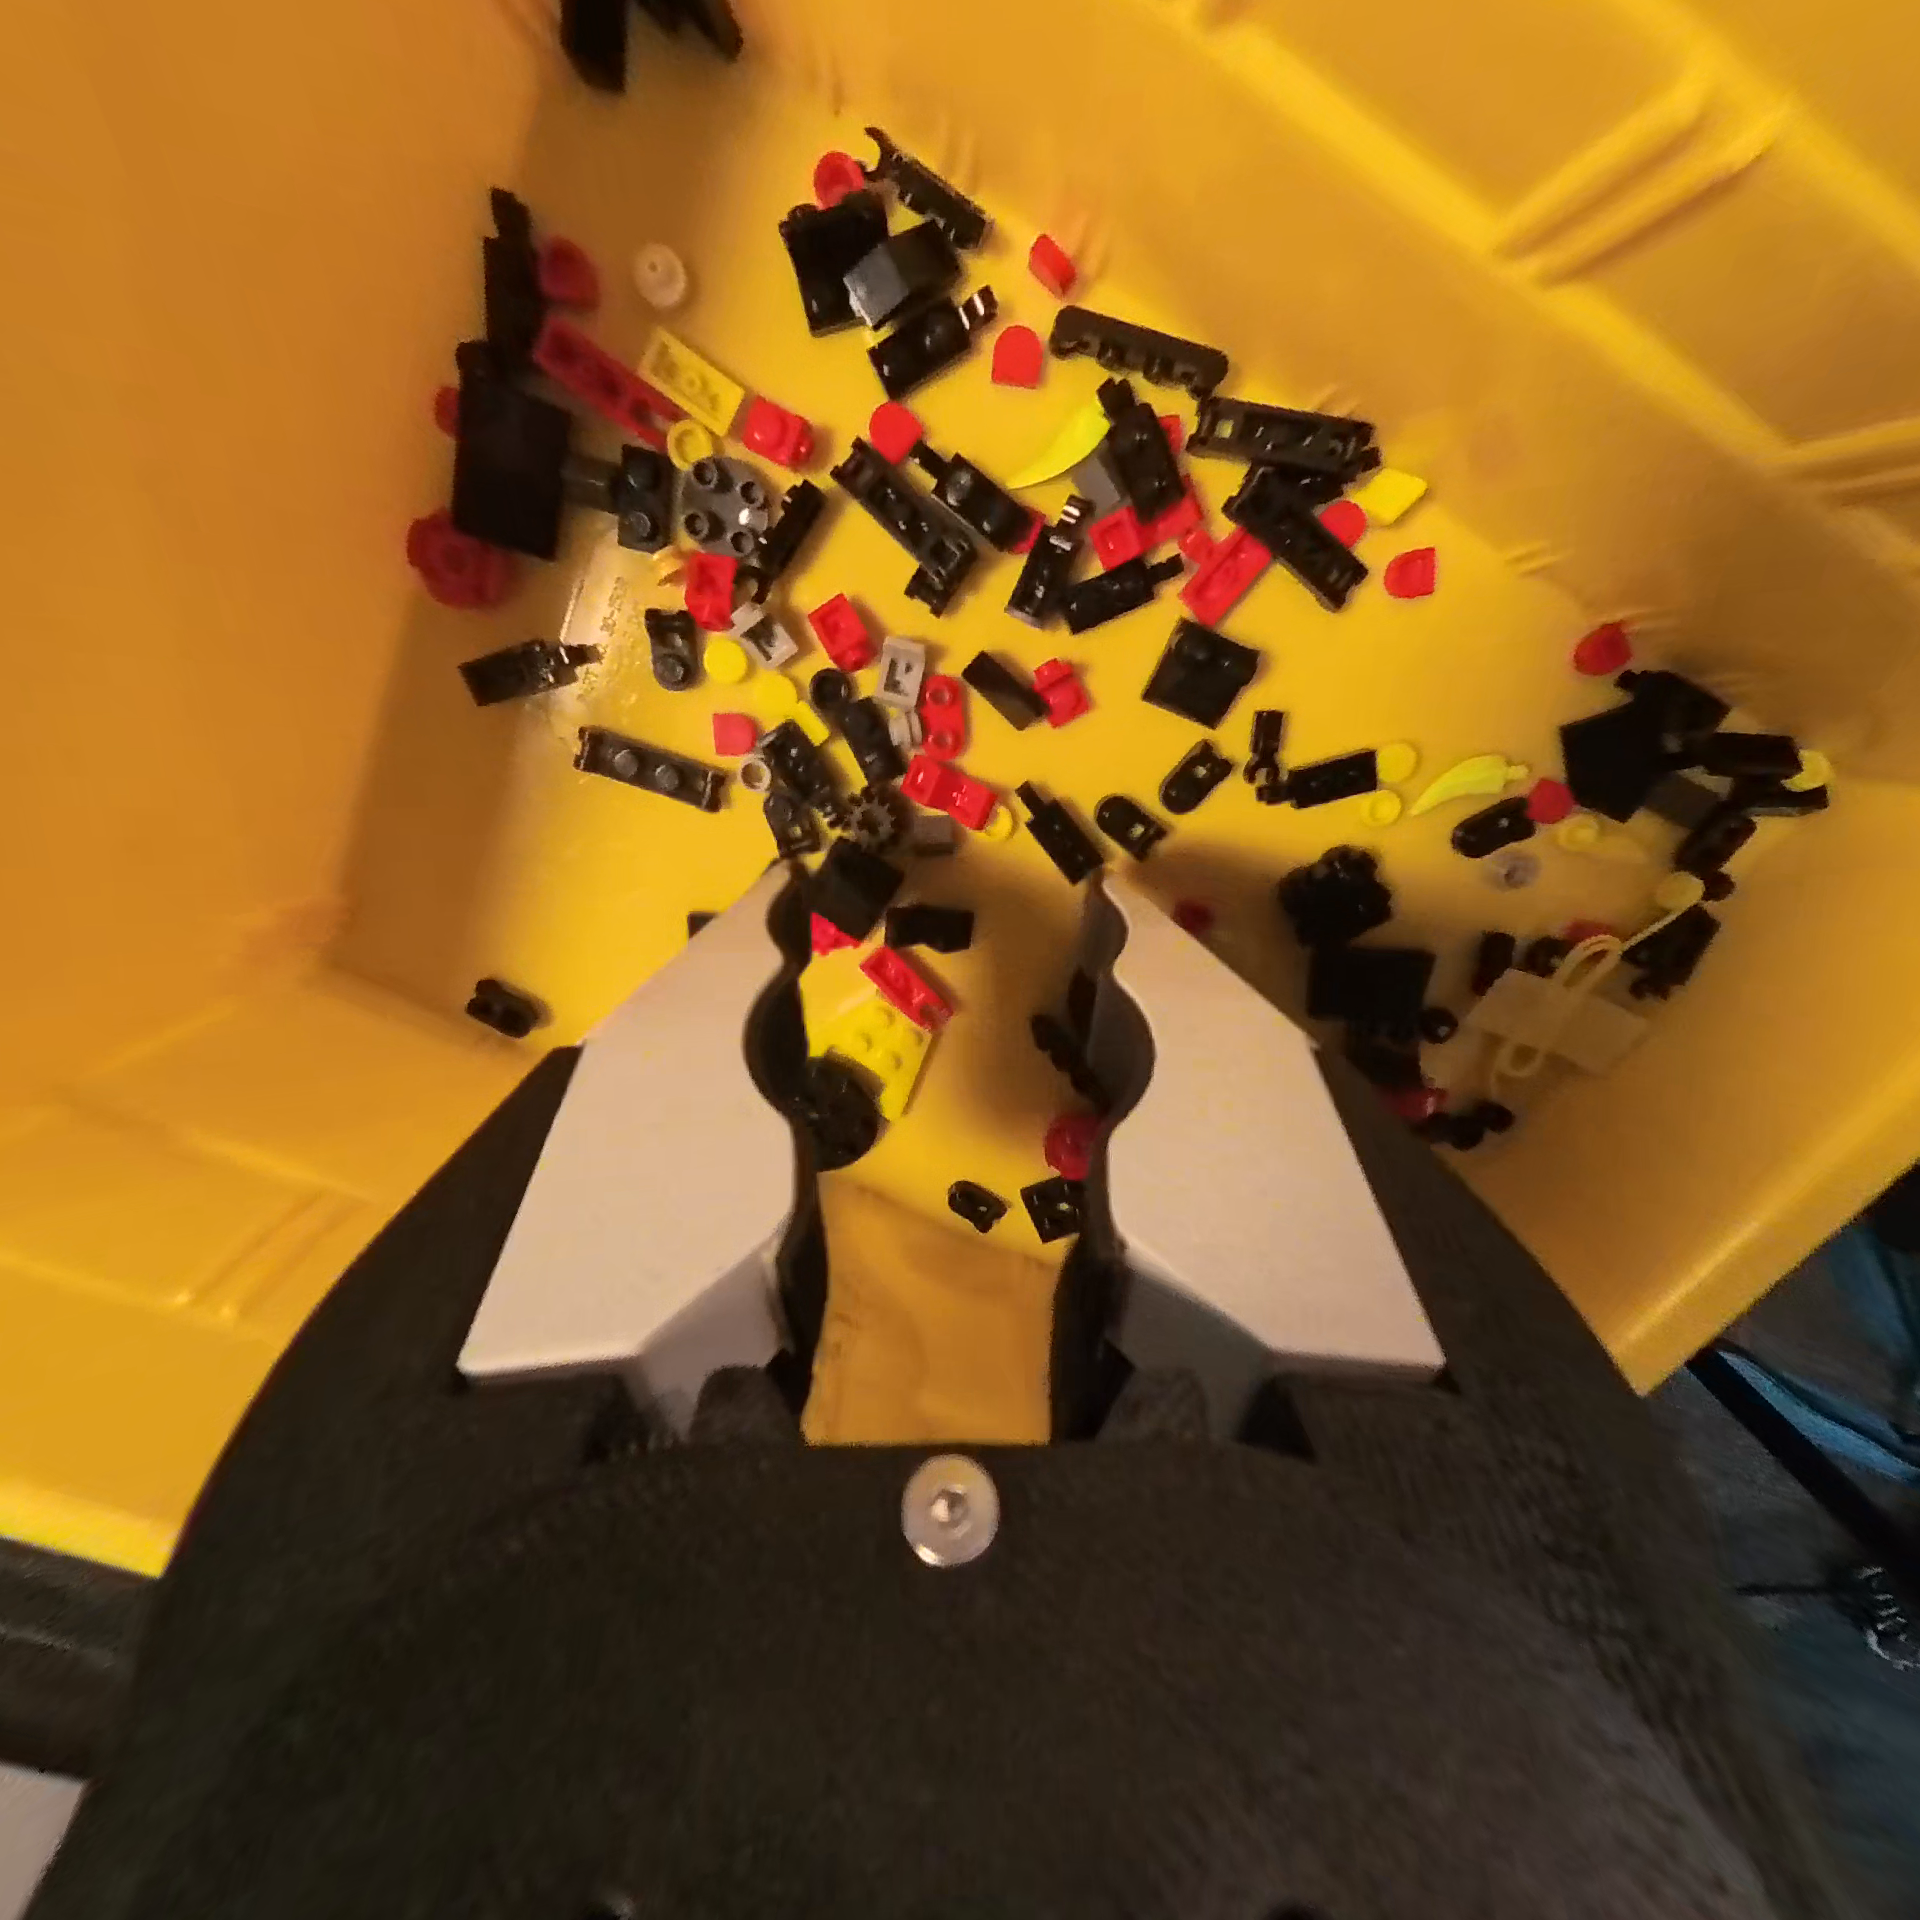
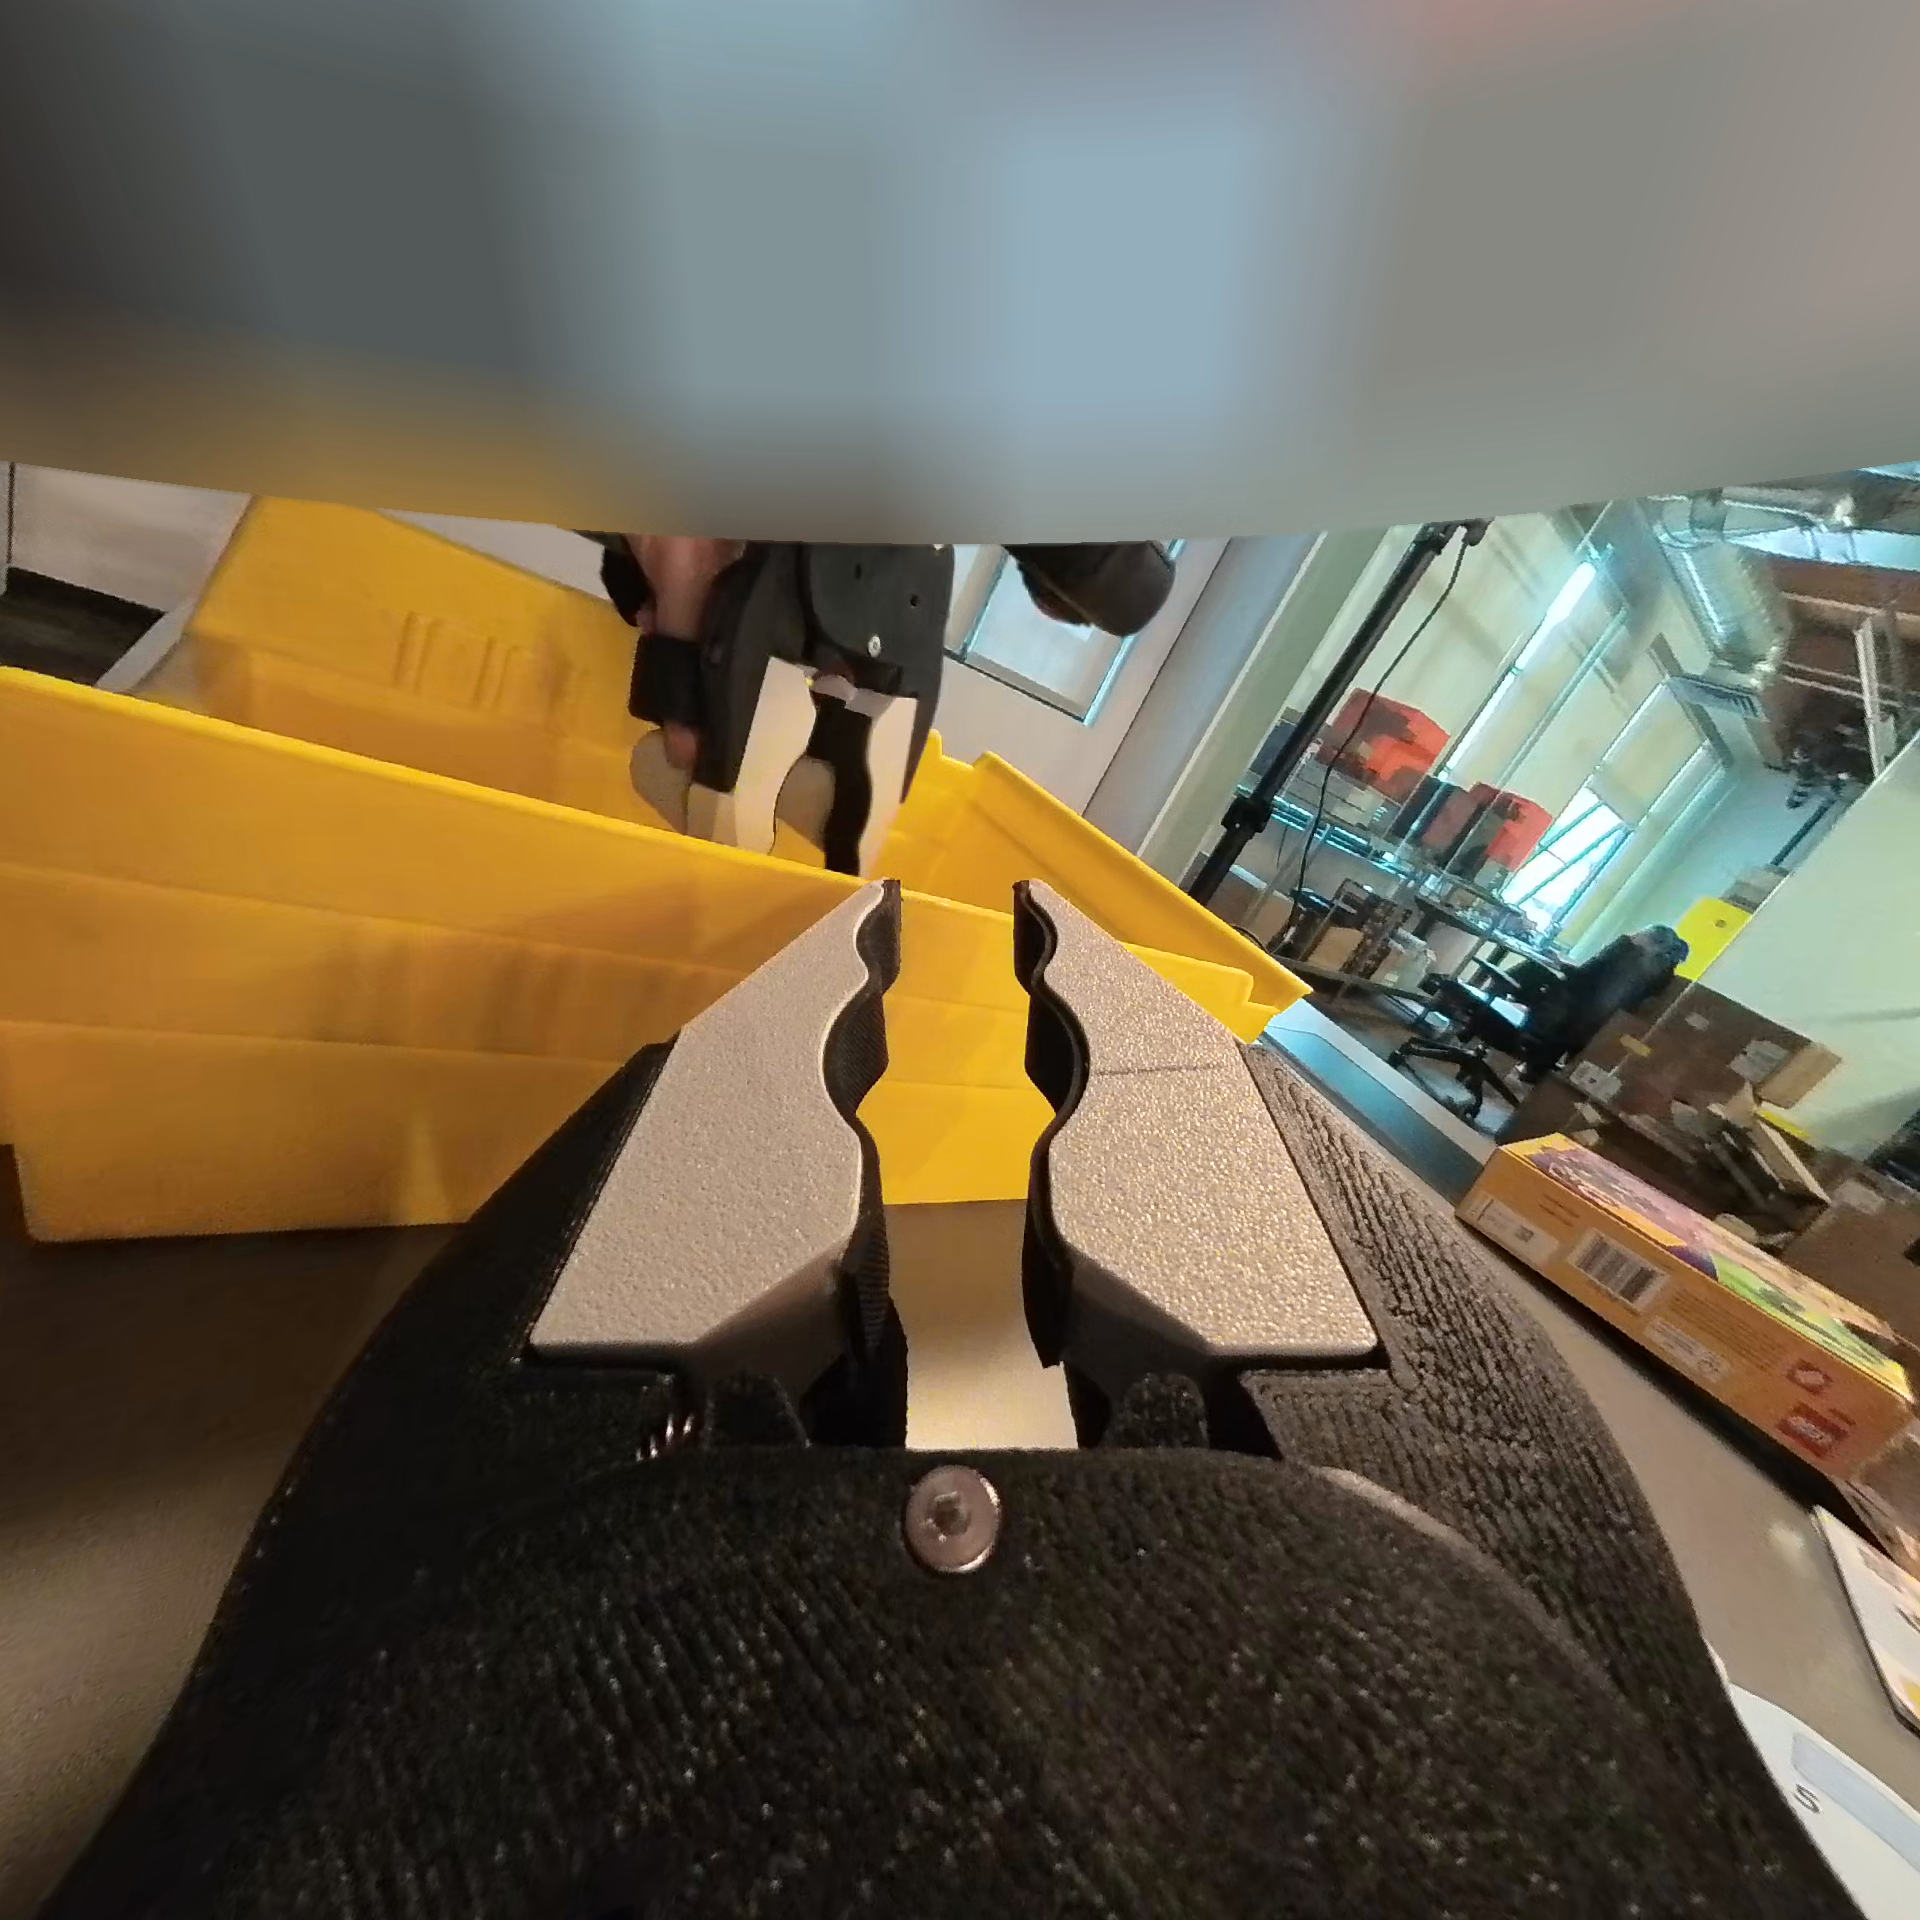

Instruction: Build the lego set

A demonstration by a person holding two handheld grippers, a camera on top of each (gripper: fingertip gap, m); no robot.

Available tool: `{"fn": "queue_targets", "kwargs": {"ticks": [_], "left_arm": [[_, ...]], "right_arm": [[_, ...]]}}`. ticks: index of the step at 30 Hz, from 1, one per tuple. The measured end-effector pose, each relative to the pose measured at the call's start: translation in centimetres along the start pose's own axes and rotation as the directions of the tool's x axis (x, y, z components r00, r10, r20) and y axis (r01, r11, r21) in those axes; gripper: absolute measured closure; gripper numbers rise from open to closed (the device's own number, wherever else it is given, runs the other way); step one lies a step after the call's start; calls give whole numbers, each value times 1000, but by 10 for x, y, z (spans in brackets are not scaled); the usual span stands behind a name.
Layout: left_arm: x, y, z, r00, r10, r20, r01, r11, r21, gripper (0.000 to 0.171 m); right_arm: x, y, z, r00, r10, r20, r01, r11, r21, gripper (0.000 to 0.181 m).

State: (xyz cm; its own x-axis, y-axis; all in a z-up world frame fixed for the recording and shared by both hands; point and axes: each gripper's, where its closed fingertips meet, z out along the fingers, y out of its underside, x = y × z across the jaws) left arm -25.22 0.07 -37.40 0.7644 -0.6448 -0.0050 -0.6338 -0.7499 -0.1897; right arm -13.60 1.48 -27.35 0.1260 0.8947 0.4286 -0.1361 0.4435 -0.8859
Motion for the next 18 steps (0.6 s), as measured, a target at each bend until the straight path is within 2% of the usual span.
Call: {"fn": "queue_targets", "kwargs": {"ticks": [5,12,18], "left_arm": [[10,-11,2,998,39,-59,-36,999,36,113],[15,-8,10,996,24,-84,-25,1000,-13,102],[34,5,3,987,8,-160,-16,999,-50,103]], "right_arm": [[0,0,0,1000,-2,1,2,1000,0,161],[0,0,0,1000,-3,2,3,1000,1,161],[0,0,0,1000,-3,3,3,1000,1,161]]}}
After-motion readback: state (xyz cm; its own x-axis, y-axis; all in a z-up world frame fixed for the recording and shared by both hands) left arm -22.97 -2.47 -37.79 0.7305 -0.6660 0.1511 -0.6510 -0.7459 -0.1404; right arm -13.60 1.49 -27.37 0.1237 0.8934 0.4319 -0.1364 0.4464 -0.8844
